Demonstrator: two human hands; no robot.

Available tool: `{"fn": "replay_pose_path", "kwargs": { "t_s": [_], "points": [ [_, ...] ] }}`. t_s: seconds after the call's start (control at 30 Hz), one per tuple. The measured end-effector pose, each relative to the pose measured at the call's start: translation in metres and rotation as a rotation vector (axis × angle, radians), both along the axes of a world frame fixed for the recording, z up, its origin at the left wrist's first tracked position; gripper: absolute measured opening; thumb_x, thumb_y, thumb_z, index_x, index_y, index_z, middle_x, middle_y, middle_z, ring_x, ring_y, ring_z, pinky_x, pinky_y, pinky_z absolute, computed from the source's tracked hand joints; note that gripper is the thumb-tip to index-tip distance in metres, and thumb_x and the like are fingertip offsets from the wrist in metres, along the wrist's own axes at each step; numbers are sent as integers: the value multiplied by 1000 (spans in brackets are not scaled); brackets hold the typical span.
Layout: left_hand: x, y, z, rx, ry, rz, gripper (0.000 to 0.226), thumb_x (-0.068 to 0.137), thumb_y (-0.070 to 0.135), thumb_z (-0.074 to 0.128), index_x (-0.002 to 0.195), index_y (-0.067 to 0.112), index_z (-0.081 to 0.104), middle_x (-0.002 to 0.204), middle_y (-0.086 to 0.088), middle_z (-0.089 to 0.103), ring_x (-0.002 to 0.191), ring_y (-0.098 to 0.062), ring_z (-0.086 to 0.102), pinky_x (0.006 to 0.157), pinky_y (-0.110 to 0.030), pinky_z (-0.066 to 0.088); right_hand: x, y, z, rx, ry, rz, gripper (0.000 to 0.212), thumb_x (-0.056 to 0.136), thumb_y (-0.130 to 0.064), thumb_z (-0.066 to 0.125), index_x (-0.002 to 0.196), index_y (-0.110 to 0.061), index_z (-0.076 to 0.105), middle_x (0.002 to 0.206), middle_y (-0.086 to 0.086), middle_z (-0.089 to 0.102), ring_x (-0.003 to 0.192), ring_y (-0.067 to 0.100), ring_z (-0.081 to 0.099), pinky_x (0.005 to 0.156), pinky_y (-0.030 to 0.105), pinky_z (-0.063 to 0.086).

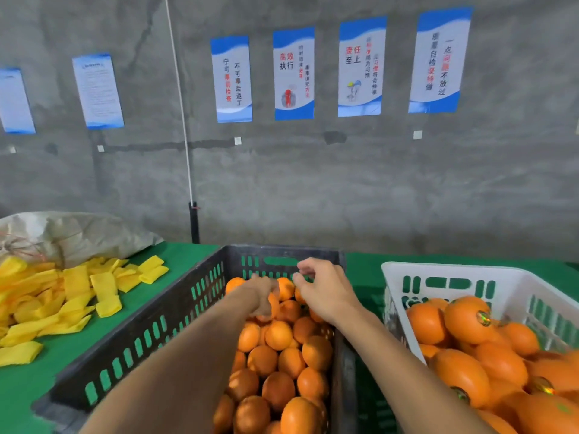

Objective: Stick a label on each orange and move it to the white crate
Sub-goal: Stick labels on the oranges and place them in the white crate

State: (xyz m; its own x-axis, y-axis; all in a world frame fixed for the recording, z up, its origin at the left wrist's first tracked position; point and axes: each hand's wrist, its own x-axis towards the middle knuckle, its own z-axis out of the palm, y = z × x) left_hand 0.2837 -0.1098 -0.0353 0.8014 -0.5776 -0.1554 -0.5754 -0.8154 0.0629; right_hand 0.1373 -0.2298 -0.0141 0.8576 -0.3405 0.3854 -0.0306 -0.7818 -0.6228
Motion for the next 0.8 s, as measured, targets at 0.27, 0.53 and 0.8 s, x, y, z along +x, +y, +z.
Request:
{"fn": "replay_pose_path", "kwargs": {
  "t_s": [0.27,0.53,0.8],
  "points": [
    [-136,53,74,-811,-150,-391,53,81,8,84,130,15,63,113,5,66,77,8,58,74,-8,42,-106,32,18,70,-230,41,35,100,-39,59,131,-23,62,123,-2,69,116,18,63,96,41,52],
    [-290,56,38,-1045,-254,-508,70,75,26,79,138,32,49,126,5,53,108,-5,57,89,-12,45,-234,52,5,86,-579,-11,37,97,-30,69,133,-21,63,129,-7,63,119,12,58,100,41,50],
    [-374,70,-73,-1071,-207,-554,67,83,35,71,145,28,46,140,14,48,114,5,52,88,-6,43,-328,65,-93,34,-503,-58,45,90,-52,67,131,-33,62,130,-29,54,126,4,51,103,14,40]
  ]
}}
